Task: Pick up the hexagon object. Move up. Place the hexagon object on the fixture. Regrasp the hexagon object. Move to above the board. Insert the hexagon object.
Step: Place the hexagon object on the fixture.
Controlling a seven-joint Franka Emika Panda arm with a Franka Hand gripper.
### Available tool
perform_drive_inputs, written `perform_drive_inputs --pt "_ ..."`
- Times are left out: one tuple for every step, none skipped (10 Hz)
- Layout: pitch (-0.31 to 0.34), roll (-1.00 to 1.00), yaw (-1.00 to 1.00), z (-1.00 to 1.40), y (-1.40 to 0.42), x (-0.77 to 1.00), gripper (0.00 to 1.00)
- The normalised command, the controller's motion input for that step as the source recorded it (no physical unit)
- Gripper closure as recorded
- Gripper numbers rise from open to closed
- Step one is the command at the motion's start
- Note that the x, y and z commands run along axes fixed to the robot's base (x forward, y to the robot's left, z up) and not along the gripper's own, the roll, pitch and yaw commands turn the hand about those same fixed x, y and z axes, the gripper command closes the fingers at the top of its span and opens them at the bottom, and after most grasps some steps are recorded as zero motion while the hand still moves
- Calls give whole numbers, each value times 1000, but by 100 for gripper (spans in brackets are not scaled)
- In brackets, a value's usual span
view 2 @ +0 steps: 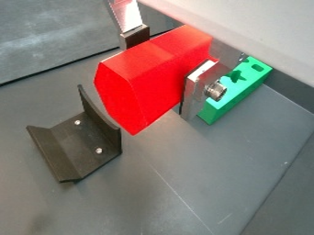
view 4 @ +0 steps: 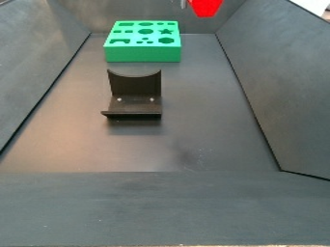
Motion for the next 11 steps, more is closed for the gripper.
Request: perform_drive_inputs --pt "68 -1000 -114 -229 503 1000 100" --pt "65 -1000 -126 -200 469 1000 100" --pt "81 -1000 -128 -151 386 1000 100" --pt "90 -999 -133 -137 345 1000 100" --pt "73 -815 -118 -124 314 1000 100" --pt "55 -576 -102 -97 271 1000 100" --pt "47 -399 -89 -85 245 1000 100" --pt "40 -241 -71 -62 191 1000 100" --pt "36 -204 -70 -51 174 1000 100" --pt "50 -156 -66 -37 129 863 100" --pt "63 -140 -65 -22 104 775 100"
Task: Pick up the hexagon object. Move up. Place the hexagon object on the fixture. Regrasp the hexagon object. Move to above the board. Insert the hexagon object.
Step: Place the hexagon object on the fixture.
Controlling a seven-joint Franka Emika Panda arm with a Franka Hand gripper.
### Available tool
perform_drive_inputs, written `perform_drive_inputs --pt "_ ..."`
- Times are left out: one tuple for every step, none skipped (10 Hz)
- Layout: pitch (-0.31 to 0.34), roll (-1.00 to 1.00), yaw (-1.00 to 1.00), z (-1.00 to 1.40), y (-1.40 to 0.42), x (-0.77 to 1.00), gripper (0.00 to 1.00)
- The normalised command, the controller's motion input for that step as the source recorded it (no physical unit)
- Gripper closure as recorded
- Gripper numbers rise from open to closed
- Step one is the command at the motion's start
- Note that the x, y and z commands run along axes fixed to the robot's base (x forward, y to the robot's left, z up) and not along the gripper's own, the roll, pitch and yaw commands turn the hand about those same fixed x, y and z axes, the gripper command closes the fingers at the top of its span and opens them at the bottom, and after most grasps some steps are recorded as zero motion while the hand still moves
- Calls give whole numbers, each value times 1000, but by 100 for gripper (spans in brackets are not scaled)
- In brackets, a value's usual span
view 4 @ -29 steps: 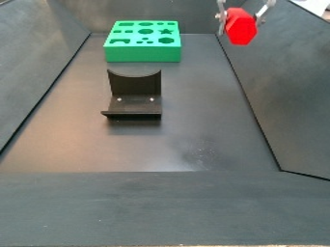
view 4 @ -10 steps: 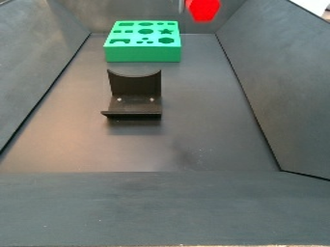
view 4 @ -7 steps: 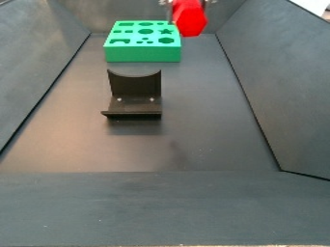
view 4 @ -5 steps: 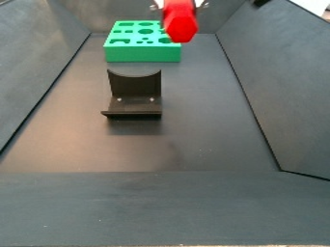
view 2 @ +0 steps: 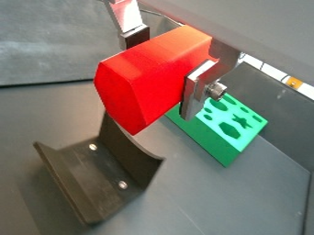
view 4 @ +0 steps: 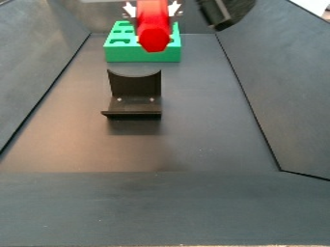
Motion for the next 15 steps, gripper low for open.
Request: perform_drive_inputs --pt "91 -104 -54 -8 58 578 100" --pt "99 -81 -47 -7 40 479 100" --pt "112 -65 -40 -4 28 386 100" --pt "121 -56 -38 1 25 327 100" --pt "142 -45 -35 2 22 222 100" --pt "85 -1000 -161 -1000 57 124 100" --pt "78 -1000 -167 -1000 61 115 100" --pt "66 -1000 -184 -1000 71 117 100" --pt "57 -1000 -195 -1000 71 122 100" --pt "45 -998 -210 -1000 74 128 100" --pt "12 -759 -181 -1000 82 137 100" --pt "-3 -638 -167 -1000 87 143 100" --pt "-22 -336 -124 -1000 99 157 100" --pt "-31 -210 -99 -1000 91 167 100" --pt "-44 -155 -79 -1000 92 170 100"
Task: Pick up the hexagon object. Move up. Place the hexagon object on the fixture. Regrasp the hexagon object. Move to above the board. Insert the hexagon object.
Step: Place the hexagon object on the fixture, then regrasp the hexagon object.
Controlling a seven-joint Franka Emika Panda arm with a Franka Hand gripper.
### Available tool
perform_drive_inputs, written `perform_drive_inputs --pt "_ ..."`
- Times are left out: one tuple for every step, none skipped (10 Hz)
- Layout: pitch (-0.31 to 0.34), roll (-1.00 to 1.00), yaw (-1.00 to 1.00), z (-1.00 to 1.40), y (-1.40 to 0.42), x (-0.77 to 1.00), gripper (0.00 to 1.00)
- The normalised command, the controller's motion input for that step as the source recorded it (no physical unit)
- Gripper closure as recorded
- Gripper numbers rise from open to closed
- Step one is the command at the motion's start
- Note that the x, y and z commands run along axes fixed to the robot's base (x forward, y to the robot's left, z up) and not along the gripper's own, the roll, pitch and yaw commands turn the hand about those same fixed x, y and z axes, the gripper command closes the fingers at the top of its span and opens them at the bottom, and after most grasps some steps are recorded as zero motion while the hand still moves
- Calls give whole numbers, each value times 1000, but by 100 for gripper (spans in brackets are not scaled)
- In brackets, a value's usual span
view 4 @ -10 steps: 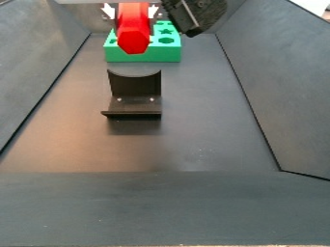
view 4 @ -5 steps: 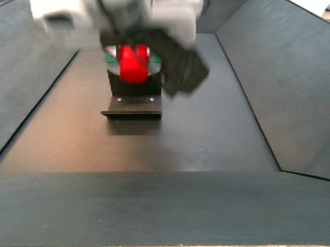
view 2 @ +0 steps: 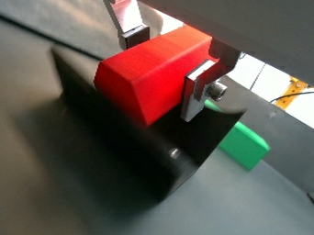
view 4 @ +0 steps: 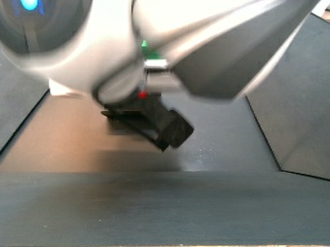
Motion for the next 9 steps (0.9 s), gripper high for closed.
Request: perform_drive_inputs --pt "-49 -127 -72 -867 86 147 100" --pt "-57 -78 -48 -710 117 107 100" --pt "-57 -78 -48 -710 117 107 100" --pt "-58 -73 -37 -705 145 79 100" --pt "-58 -75 -38 -696 139 83 100" --pt "0 0 0 -167 -500 0 100" --pt "0 0 0 0 0 0 0" --pt "27 -80 58 1000 0 0 0" --pt "28 -75 61 1000 1 -7 0"
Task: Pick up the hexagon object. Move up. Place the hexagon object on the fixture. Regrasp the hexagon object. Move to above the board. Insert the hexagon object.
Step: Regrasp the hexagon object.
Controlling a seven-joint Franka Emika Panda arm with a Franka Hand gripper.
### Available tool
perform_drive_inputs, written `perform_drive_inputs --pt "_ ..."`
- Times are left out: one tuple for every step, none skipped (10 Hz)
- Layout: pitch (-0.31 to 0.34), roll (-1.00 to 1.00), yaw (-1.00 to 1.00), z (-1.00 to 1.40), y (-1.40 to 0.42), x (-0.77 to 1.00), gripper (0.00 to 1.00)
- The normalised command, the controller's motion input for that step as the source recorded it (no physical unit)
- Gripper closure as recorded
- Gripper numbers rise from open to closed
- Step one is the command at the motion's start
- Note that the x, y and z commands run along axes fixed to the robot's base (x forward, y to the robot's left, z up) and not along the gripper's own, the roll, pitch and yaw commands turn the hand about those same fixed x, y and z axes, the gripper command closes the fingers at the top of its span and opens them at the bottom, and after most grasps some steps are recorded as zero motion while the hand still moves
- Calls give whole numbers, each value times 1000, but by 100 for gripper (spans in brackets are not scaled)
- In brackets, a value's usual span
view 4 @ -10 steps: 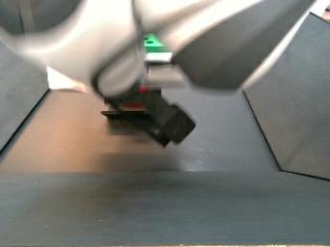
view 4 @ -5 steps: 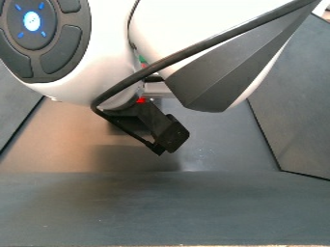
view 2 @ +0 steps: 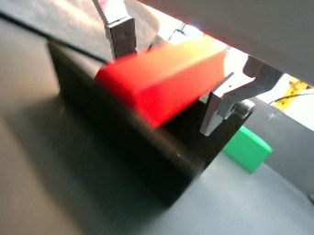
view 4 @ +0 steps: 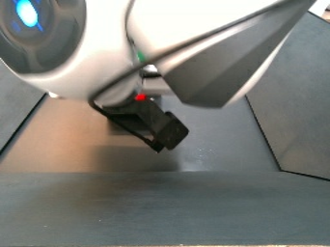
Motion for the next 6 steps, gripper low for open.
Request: perform_drive_inputs --pt "24 -63 53 1000 0 -18 0" --pt "12 -50 41 1000 -3 -28 0" --pt "-6 -35 29 1000 -5 -41 0" --pt "-17 -25 24 863 -7 -47 0" --pt "-28 -21 24 677 -5 -51 0" --pt "-40 -19 29 427 -5 -49 0"
